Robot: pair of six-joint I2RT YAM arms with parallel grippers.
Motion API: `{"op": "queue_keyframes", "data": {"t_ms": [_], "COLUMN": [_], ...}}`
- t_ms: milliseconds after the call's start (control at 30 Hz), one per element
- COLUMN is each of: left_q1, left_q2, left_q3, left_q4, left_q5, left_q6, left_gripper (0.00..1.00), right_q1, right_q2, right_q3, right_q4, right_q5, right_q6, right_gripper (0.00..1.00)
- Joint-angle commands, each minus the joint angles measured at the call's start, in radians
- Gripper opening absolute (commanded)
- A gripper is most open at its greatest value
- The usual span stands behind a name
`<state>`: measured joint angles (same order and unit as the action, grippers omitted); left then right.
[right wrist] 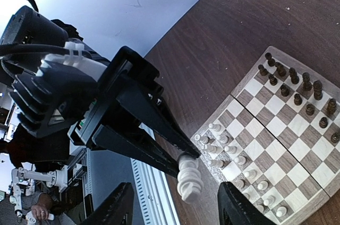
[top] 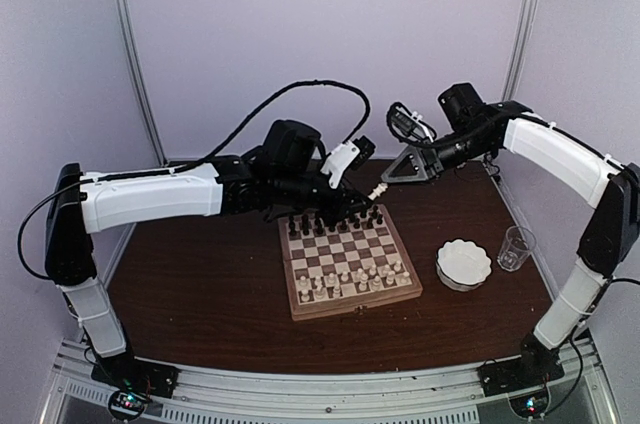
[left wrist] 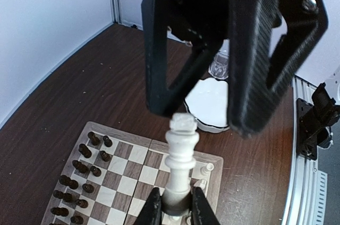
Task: Set up the chess pieces on the board
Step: Pass from the left arm to the right
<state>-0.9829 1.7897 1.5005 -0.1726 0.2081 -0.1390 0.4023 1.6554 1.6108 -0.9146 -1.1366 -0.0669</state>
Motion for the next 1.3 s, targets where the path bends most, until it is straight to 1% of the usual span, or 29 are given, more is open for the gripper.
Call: {"op": "queue_keyframes", "data": {"t_ms": [0,133,233,333,533,700,867,967,1067,1100,1167,1200,1267], "left_q1": [0.002,-0.003,-0.003,-0.003,-0.005,-0.008,-0.008,-0.008,-0.01,-0.01,-0.012,-0.013,-0.016], "left_q2": [-0.043,-0.051,-0.05,-0.046,-0.037,-0.032,-0.029,-0.027,-0.026,-0.026,-0.027,-0.027,-0.027], "left_q3": [-0.001,-0.004,-0.002,0.004,0.015,0.019,0.022,0.026,0.029,0.029,0.029,0.029,0.03], "left_q4": [0.065,0.073,0.073,0.074,0.072,0.066,0.063,0.06,0.056,0.056,0.055,0.056,0.057], "left_q5": [-0.038,-0.04,-0.04,-0.03,-0.017,-0.018,-0.016,-0.015,-0.01,-0.01,-0.01,-0.009,-0.009], "left_q6": [0.021,0.021,0.022,0.021,0.02,0.021,0.024,0.026,0.031,0.034,0.037,0.039,0.041], "left_gripper": [0.06,0.06,0.06,0.06,0.06,0.06,0.06,0.07,0.07,0.07,0.06,0.06,0.06], "right_q1": [0.035,0.048,0.049,0.049,0.049,0.049,0.049,0.049,0.049,0.049,0.049,0.049,0.049], "right_q2": [0.025,0.023,0.015,0.007,0.013,0.023,0.015,0.02,0.03,0.033,0.036,0.037,0.043], "right_q3": [0.031,0.022,0.003,-0.011,-0.009,-0.013,-0.025,-0.017,-0.008,-0.006,-0.003,-0.002,0.005], "right_q4": [-0.031,-0.027,-0.008,0.016,0.06,0.078,0.097,0.096,0.09,0.09,0.092,0.093,0.095], "right_q5": [-0.014,-0.008,-0.017,-0.029,-0.044,-0.061,-0.051,-0.033,-0.029,-0.028,-0.022,-0.016,-0.017], "right_q6": [0.018,0.015,0.023,0.035,0.067,0.094,0.093,0.086,0.081,0.08,0.085,0.088,0.09], "right_gripper": [0.57,0.57,0.53,0.46,0.43,0.28,0.2,0.18,0.17,0.19,0.29,0.31,0.3]}}
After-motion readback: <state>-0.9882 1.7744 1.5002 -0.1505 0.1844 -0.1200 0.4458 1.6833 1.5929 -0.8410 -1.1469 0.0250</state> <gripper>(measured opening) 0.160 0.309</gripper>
